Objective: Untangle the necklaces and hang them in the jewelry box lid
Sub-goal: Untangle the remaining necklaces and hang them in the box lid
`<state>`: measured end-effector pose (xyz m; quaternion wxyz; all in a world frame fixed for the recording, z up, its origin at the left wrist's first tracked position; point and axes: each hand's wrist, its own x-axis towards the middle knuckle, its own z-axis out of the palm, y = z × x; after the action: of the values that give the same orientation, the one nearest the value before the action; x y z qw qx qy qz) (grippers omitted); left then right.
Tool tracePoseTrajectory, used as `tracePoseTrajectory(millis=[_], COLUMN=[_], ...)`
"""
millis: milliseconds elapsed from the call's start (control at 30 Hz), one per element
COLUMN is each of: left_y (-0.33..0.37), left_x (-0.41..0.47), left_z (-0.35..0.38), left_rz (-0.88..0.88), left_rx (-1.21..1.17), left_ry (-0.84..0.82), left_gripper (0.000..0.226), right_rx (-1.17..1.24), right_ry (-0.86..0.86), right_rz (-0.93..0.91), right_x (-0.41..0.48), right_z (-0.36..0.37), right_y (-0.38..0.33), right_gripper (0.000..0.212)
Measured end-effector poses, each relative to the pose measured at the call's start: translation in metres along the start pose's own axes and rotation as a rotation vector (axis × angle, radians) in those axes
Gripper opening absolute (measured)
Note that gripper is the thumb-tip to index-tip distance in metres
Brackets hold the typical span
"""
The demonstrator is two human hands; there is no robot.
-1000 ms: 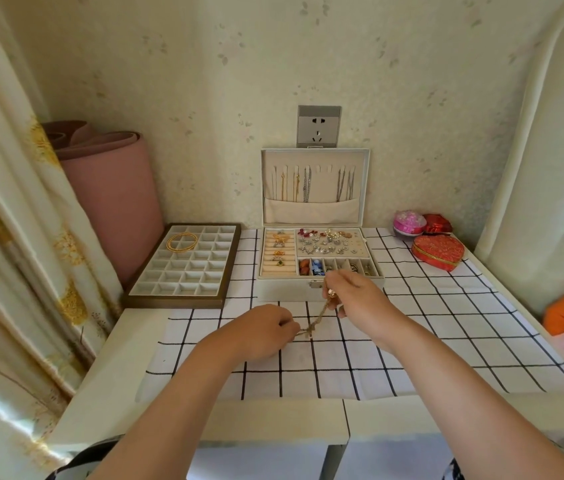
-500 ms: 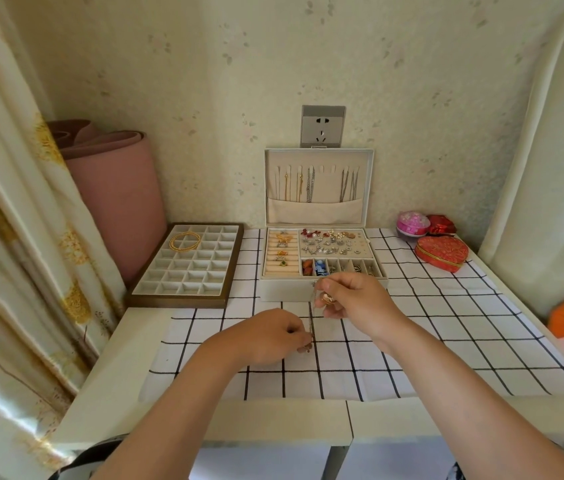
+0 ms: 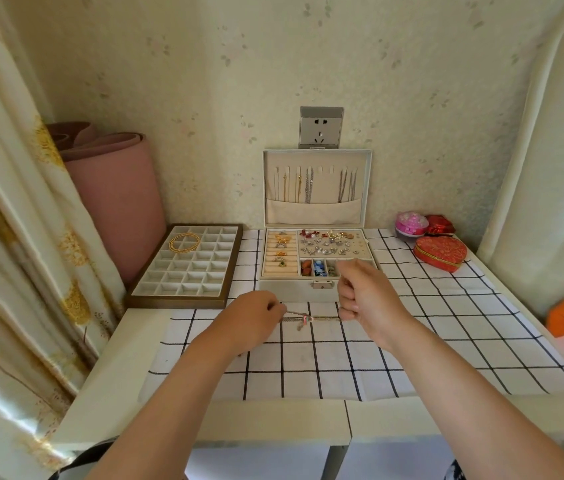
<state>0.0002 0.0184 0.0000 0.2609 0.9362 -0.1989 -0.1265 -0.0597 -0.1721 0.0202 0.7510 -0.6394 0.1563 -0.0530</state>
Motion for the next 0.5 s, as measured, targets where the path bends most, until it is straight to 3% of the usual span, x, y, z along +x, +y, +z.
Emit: tracePoseTrajectory(millis=[167, 367, 500], left_y=[0.005, 0.009, 0.008], left_x=[-0.004, -0.005, -0.003], left_z=[0.003, 0.004, 0.005], left_rz=[0.086, 0.171, 0.160], left_rx=[0.093, 0.181, 0.274], left_ry=[0.016, 0.104, 0.144], left_gripper=[0.027, 0.018, 0.020], right_rx=[-0.711, -1.115, -1.197], right_ry=[-0.005, -0.164, -0.195], right_rz=[-0.234, -0.252, -0.212], right_x=[-0.003, -0.007, -0.007], right_z=[0.005, 0.005, 0.006], right_y=[0.011, 0.013, 0.010], right_gripper=[0.014, 0.023, 0.024])
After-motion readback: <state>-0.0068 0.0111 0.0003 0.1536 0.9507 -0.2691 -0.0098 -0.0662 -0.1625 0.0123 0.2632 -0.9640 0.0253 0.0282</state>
